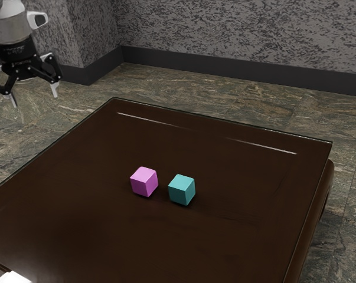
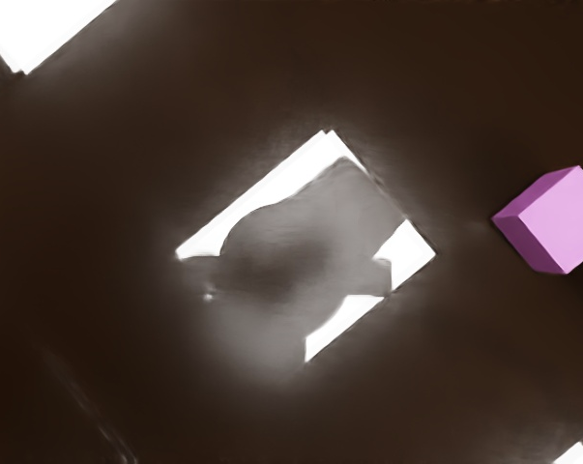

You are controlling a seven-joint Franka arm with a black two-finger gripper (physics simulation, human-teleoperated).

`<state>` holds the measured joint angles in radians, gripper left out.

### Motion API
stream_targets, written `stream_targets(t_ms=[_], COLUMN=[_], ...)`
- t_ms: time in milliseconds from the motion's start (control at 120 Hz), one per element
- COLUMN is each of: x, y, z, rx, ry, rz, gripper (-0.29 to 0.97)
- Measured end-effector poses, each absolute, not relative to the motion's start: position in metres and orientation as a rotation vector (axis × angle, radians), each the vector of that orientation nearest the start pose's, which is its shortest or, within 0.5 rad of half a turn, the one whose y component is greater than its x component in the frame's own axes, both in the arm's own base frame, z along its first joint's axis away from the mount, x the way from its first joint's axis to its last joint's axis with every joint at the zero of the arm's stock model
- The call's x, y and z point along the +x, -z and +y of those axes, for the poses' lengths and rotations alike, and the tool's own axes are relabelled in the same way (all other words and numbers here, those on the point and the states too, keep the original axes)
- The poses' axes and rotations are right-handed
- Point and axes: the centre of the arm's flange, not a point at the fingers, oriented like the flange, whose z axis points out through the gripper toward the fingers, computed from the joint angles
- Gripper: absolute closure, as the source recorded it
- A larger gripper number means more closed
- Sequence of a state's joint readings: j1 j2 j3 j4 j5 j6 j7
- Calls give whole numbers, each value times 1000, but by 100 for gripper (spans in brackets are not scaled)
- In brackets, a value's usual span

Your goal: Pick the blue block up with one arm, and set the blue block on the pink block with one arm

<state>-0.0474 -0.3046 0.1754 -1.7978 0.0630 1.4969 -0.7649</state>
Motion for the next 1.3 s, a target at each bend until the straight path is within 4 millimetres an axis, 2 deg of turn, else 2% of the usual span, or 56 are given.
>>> stream_targets(t_ms=[133,175,208,250,283,333,383,508,567,725,792,933,1067,1125,1200,1300], x=[434,427,416,411,417,438,464,498,510,519,526,568,588,603,613,639], y=[-657,-652,-648,-647,-635,-599,-549,-475,-452,-428,-421,-387,-354,-338,-323,-312], z=[76,81,75,45,13,-39,-74,-136,-158,-203,-204,-172,-170,-166,-163,-160], rx=[-2722,-2691,-2681,-2708,-2728,-2749,-2746,-2816,-2865,-3029,-3067,-3088,-3109,-3115,-3124,-3141], ry=[-1,-14,-38,-59,-94,-157,-243,-276,-264,-185,-152,-135,-139,-138,-136,-86], rz=[-1509,-1550,-1554,-1502,-1432,-1304,-1232,-1092,-1036,-784,-670,-526,-346,-285,-200,-93], gripper=[0,0,0,0,0,0,0,0,0,0,0,0,0,0,0,0])
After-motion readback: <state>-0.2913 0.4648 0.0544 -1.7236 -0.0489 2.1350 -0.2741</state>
